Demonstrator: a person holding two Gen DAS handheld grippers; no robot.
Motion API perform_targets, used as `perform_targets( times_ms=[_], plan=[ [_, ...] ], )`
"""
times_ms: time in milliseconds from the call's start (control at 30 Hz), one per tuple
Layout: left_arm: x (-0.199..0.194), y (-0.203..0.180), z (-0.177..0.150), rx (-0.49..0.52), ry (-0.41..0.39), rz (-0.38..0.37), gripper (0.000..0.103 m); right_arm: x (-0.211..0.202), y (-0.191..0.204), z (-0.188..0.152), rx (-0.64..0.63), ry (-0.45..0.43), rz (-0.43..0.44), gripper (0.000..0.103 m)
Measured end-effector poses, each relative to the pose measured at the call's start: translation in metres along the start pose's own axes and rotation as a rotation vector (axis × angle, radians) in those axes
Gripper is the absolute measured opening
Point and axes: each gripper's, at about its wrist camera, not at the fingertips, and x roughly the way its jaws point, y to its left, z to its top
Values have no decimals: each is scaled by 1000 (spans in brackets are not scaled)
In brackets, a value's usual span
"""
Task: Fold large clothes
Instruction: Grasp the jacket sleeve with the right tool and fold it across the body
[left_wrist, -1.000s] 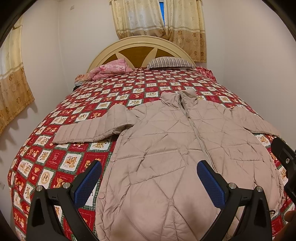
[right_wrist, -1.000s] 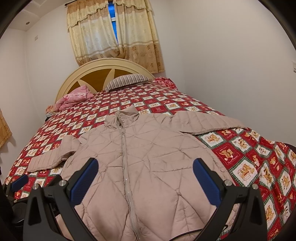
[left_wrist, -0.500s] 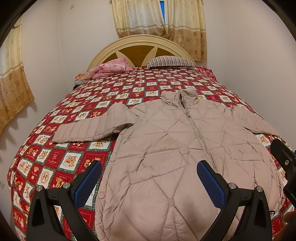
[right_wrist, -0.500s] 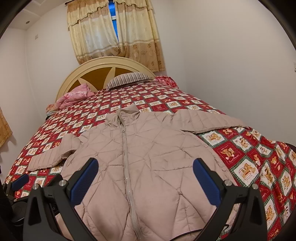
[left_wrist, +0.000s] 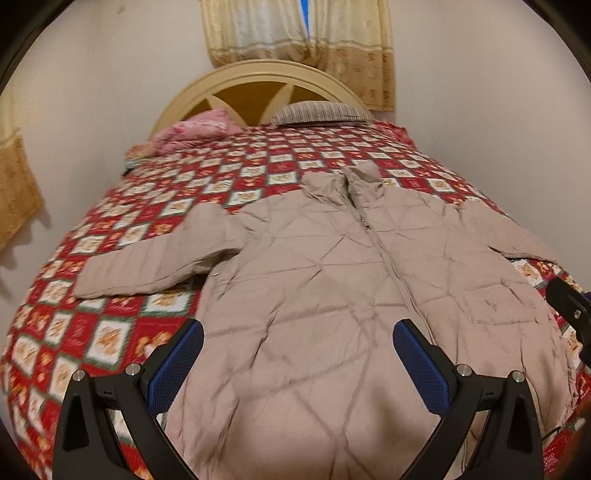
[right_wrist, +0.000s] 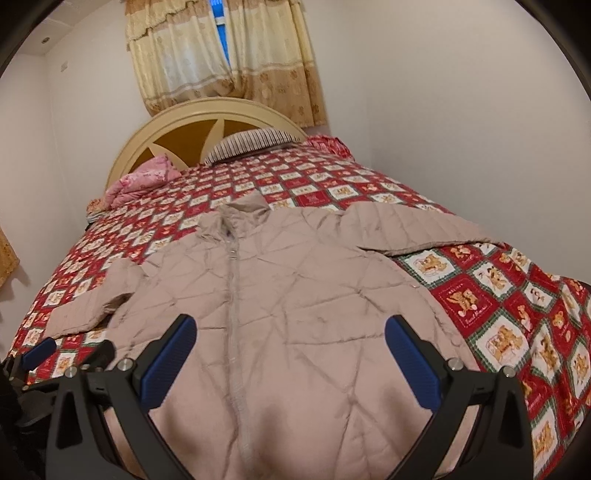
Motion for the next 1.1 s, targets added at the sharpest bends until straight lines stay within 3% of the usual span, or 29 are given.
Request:
perform_targets(
  times_ms=[100,233,333,500,600,700,867,1100],
  plan=[
    [23,16,20,-21,4,15,102,30,-26,19,47,81,18,103],
    [61,37,49,-48,-6,58,102,62,-77,43,144,115,51,99],
    [86,47,58,-68,-11,57,102,81,-130,64,280,119,43,84],
    [137,50,47,-80,19,126,102,111,-251,78,587,66,-42,83],
    [158,55,35,-124,59,117,102,129,-323,74,761,78,-84,73],
    [171,63,28,-176,90,119,102,146,-366,67,895,96,-82,72],
    [190,78,20,-261,170,112,102,168,-404,66,955,82,-131,72],
    [198,66,20,-216,190,162,102,192,-434,73,1007,67,-164,72]
  ],
)
